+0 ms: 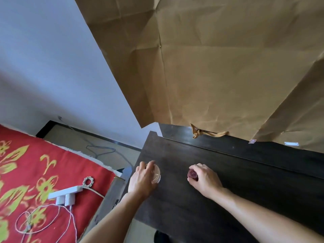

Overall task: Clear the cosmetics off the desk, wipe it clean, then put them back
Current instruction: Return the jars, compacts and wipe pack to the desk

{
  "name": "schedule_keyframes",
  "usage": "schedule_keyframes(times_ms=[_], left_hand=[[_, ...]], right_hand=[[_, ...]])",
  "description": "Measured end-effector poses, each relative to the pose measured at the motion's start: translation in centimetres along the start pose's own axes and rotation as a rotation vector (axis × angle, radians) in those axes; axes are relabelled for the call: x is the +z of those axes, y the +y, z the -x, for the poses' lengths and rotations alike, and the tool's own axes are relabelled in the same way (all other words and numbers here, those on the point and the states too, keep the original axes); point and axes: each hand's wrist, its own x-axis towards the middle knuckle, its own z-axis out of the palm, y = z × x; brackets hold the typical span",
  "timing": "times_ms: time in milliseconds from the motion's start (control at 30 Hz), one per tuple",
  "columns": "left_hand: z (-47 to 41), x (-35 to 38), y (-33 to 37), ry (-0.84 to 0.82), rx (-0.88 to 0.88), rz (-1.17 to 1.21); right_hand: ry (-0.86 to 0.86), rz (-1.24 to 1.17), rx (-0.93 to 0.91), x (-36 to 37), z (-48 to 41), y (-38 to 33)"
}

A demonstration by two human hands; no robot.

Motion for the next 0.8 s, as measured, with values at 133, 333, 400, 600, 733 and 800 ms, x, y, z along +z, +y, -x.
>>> schedule_keyframes(times_ms=[133,333,400,600,733,800], left_hand=[[-4.8,-0.8,-1.2,-0.015,0.046,0.001],[-11.7,-1.3,-2.2,-0.056,0.175,-0.007],[-14.0,-1.3,-2.3,-0.065,0.228,-0.017],[-18.1,0.2,-3.5,-0.108,0.377,-0.008],[-19.3,0.5,-3.7,-0.131,0.447,0.016],[-19.4,0.2,-3.9,-0.132,0.470,-0.015]], right_hand=[[0.029,-0.026,0.050,0.4,-4.0,-1.9],[0.108,0.010,0.180,1.8,-9.0,-4.8],[0.147,0.019,0.213,2.4,-10.9,-5.4],[0.179,0.036,0.320,5.7,-13.6,-6.4],[0.172,-0.033,0.352,6.3,-14.0,-6.4],[0.164,-0.034,0.347,6.4,-13.5,-6.2]])
